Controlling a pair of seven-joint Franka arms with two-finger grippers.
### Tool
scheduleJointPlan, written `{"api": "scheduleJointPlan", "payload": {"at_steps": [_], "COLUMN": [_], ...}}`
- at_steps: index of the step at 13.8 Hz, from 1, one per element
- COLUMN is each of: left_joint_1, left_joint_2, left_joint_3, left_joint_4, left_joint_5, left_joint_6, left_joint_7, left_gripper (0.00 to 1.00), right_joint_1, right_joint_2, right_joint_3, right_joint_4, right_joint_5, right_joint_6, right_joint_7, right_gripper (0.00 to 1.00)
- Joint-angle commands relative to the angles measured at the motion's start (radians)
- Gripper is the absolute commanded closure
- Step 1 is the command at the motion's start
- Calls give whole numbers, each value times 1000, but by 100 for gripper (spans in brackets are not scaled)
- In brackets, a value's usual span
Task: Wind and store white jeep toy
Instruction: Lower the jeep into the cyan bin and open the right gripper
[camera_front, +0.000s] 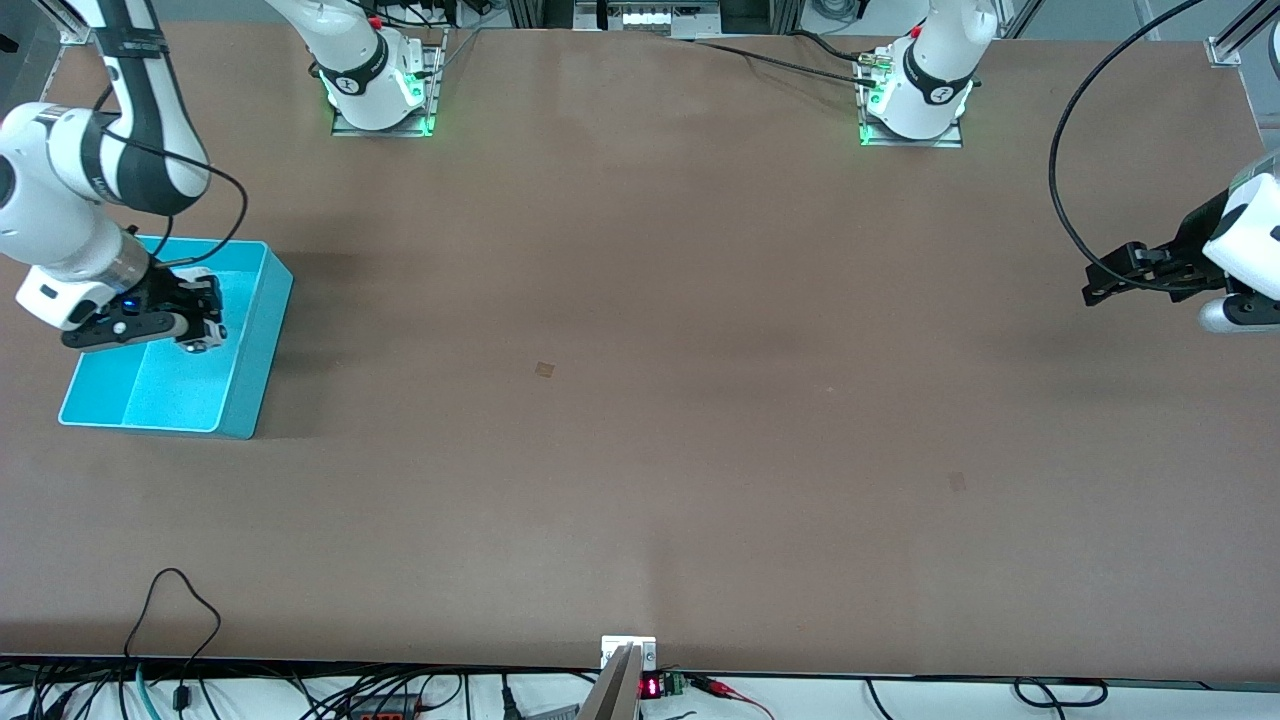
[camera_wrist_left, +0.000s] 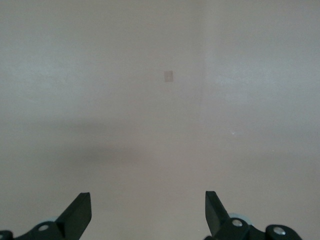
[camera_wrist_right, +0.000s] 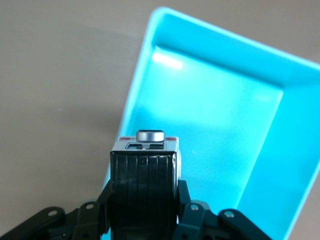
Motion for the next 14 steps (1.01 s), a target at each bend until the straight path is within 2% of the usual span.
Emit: {"api": "scheduleJointPlan", "payload": {"at_steps": [1,4,7,9,10,12,14], "left_joint_1": [13,26,34,27,27,27,27], "left_joint_2": [22,24,13,-9,-33,-64,-70], "left_joint_3": [-13,-17,-17,-20,-22,-25,-25], "left_joint_4": [3,47,45,23,-15,-58,-61], "left_joint_5": [-21,-33,-62,-57,-57,-57,-57], "left_joint_6": [1,10,4,7,16,42,41], "left_joint_7": [25,12,21,20,18,18,18], "left_gripper": [0,0,0,0,0,0,0], "right_joint_1": [2,2,0,-15,-20,-21,-21], "right_joint_2": [19,78,122,154,171,190,205], "right_joint_3": [-44,-93,-99,-99,-99,-99,-99], "right_joint_4": [-1,-1,-1,-4,-4,-3,-3], "right_joint_5": [10,10,10,12,47,55,55], "right_joint_6": [-5,38,72,106,109,113,116], "right_joint_7": [18,21,19,21,19,18,18], "right_gripper": [86,84,84,84,83,83,83]}}
